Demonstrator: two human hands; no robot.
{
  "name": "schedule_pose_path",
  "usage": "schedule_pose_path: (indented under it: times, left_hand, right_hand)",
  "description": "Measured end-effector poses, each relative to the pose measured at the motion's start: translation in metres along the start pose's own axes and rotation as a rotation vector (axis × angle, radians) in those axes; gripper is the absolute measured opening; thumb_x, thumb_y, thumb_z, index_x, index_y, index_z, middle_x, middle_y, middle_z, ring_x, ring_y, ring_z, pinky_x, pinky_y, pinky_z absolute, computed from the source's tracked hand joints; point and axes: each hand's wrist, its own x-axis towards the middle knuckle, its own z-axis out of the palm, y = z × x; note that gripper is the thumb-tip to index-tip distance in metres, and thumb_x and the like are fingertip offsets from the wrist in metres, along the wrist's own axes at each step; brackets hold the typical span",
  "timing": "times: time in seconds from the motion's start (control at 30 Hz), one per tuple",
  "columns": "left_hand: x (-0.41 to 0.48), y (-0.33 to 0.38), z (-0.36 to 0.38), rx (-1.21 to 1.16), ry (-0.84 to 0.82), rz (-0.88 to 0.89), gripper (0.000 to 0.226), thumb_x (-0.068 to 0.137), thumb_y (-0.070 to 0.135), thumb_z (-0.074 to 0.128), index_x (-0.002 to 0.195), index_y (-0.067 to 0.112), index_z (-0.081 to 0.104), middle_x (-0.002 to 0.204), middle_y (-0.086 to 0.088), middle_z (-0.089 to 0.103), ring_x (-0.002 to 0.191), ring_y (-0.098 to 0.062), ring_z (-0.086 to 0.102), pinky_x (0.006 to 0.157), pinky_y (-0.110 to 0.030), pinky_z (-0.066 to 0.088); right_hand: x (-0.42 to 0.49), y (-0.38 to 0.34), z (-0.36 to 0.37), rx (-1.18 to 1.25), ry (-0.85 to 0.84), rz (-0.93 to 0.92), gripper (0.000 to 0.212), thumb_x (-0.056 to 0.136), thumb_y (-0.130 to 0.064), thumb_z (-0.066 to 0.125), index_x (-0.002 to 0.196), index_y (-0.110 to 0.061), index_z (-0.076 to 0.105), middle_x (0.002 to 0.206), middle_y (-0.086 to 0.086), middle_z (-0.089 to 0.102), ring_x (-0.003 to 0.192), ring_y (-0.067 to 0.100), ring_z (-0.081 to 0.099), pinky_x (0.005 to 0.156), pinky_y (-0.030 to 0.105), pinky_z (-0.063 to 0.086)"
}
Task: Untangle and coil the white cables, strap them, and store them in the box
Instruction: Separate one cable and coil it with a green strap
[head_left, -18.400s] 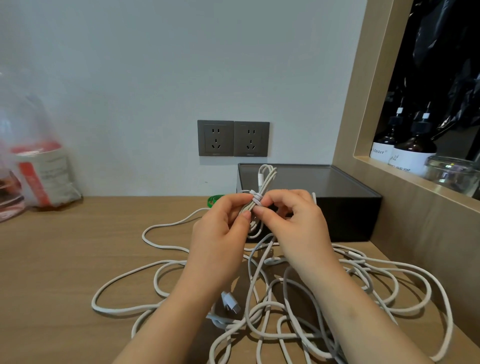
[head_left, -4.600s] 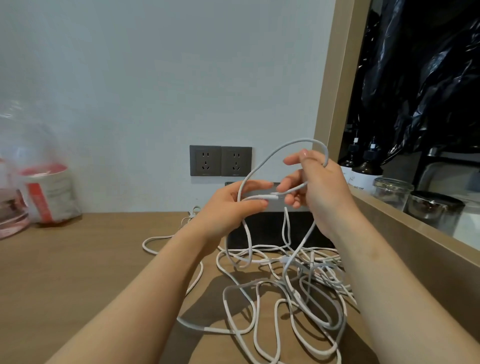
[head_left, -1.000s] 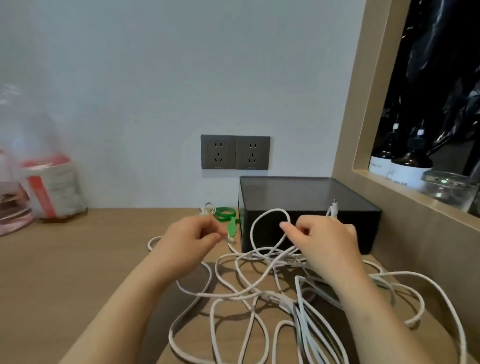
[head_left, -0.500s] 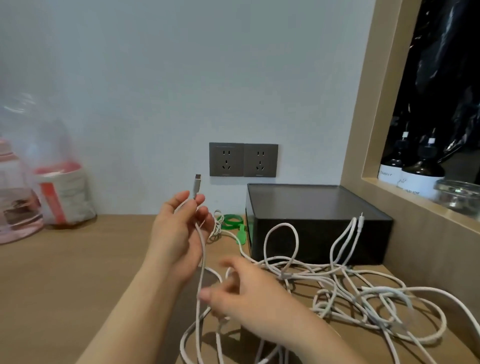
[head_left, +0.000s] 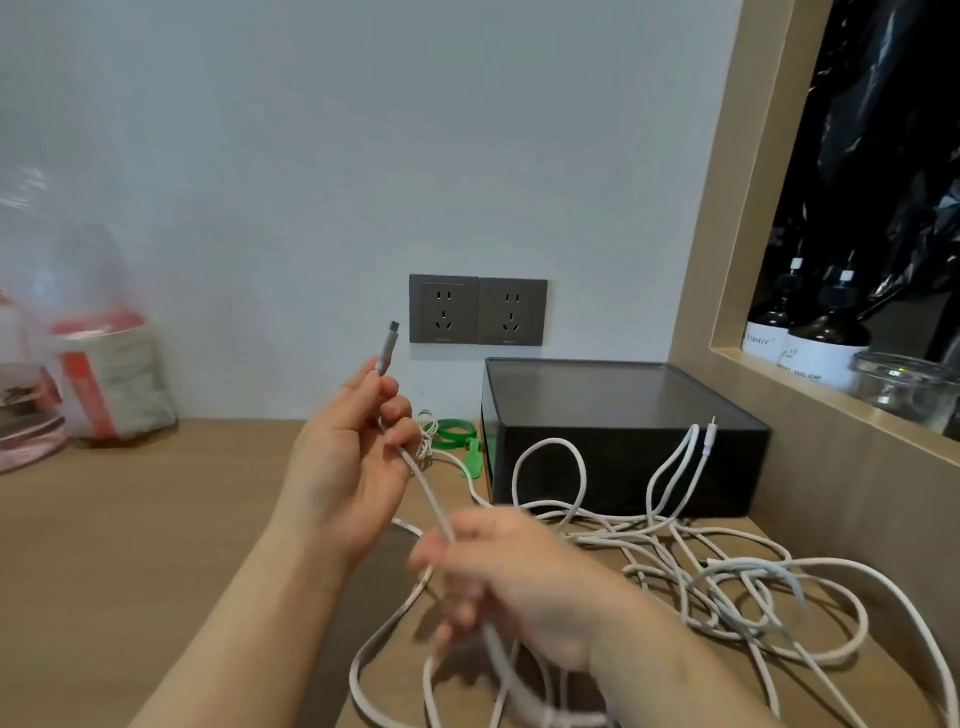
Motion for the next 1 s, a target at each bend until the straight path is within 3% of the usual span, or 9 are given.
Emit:
schedule_pose_path:
  times: [0.07,0.17,0.3,0.37,0.5,0.57,0.77,0.9,1.0]
  left_hand:
    - [0.0,0.001,-0.002,0.176,0.009,0.067,0.018,0.097,0.006,0.04,0.088,0.012,0.055,0.063,0.003,0.046,0.044,-0.003,0.04,0.037,-0.011,0.03]
    - [-0.003,-0.008,-0.005,0.572,-0.023,0.193,0.023,0.097,0.003,0.042,0.091,0.015,0.061,0.064,0.002,0.051,0.044,-0.001,0.042,0.039,-0.011,0.034]
    - [-0.008,-0.017,-0.006,1.473,-0.228,0.508,0.022,0.096,0.014,0.049,0.109,0.02,0.065,0.083,0.012,0.062,0.073,0.001,0.057,0.064,-0.013,0.042]
    - [-0.01,-0.021,-0.004,1.707,-0.315,0.562,0.02,0.097,0.019,0.046,0.108,0.023,0.062,0.09,0.012,0.061,0.087,-0.007,0.056,0.069,-0.011,0.037]
    - [-0.01,-0.023,-0.007,1.649,-0.244,0.438,0.007,0.1,0.026,0.036,0.097,0.029,0.042,0.081,0.01,0.057,0.075,-0.009,0.054,0.064,-0.015,0.041]
    - [-0.01,-0.023,-0.008,1.575,-0.245,0.366,0.008,0.1,0.026,0.036,0.093,0.029,0.04,0.077,0.004,0.059,0.066,-0.011,0.055,0.063,-0.027,0.046]
    - [-0.019,-0.03,-0.004,1.413,-0.231,0.287,0.011,0.1,0.026,0.036,0.09,0.029,0.04,0.065,0.004,0.049,0.055,-0.01,0.045,0.059,-0.031,0.041]
    - [-0.024,-0.034,-0.007,1.562,-0.245,0.331,0.01,0.1,0.031,0.035,0.099,0.026,0.044,0.061,0.008,0.046,0.057,-0.007,0.044,0.06,-0.031,0.036]
    - [-0.022,-0.033,-0.012,1.394,-0.269,0.214,0.006,0.095,0.033,0.048,0.097,0.027,0.049,0.059,0.012,0.046,0.052,-0.003,0.04,0.057,-0.026,0.034]
  right_hand:
    - [-0.003,-0.007,-0.021,-0.05,0.318,-0.104,0.01,0.089,-0.015,0.06,0.079,-0.014,0.063,0.046,-0.007,0.043,0.042,0.008,0.04,0.047,0.026,0.042]
    - [-0.013,-0.015,-0.048,-0.432,0.665,-0.271,0.009,0.08,-0.026,0.07,0.075,-0.021,0.066,0.053,-0.007,0.052,0.049,0.007,0.046,0.05,0.024,0.04]
    - [-0.015,-0.014,-0.05,-0.884,0.799,-0.278,0.029,0.081,-0.048,0.062,0.067,-0.024,0.058,0.058,-0.005,0.057,0.059,0.011,0.055,0.057,0.027,0.047]
    - [-0.016,-0.014,-0.049,-1.029,0.849,-0.234,0.035,0.084,-0.054,0.055,0.067,-0.023,0.053,0.059,-0.005,0.054,0.058,0.01,0.053,0.053,0.024,0.043]
    - [-0.02,-0.016,-0.06,-0.998,0.698,-0.114,0.03,0.089,-0.045,0.054,0.069,-0.023,0.057,0.061,-0.005,0.053,0.06,0.009,0.053,0.055,0.021,0.039]
    - [-0.024,-0.015,-0.066,-0.951,0.651,-0.077,0.025,0.09,-0.041,0.054,0.073,-0.022,0.061,0.064,-0.004,0.056,0.063,0.009,0.054,0.057,0.021,0.041]
    - [-0.024,-0.012,-0.069,-0.871,0.553,-0.144,0.012,0.093,-0.028,0.051,0.091,-0.03,0.063,0.082,-0.011,0.062,0.078,0.003,0.057,0.067,0.019,0.046]
    - [-0.024,-0.012,-0.068,-0.823,0.563,-0.247,0.01,0.089,-0.029,0.057,0.084,-0.031,0.065,0.075,-0.011,0.062,0.072,0.003,0.058,0.064,0.016,0.046]
    - [-0.025,-0.01,-0.076,-0.816,0.696,-0.273,0.022,0.085,-0.039,0.061,0.072,-0.021,0.066,0.059,-0.006,0.056,0.054,0.005,0.051,0.052,0.016,0.038]
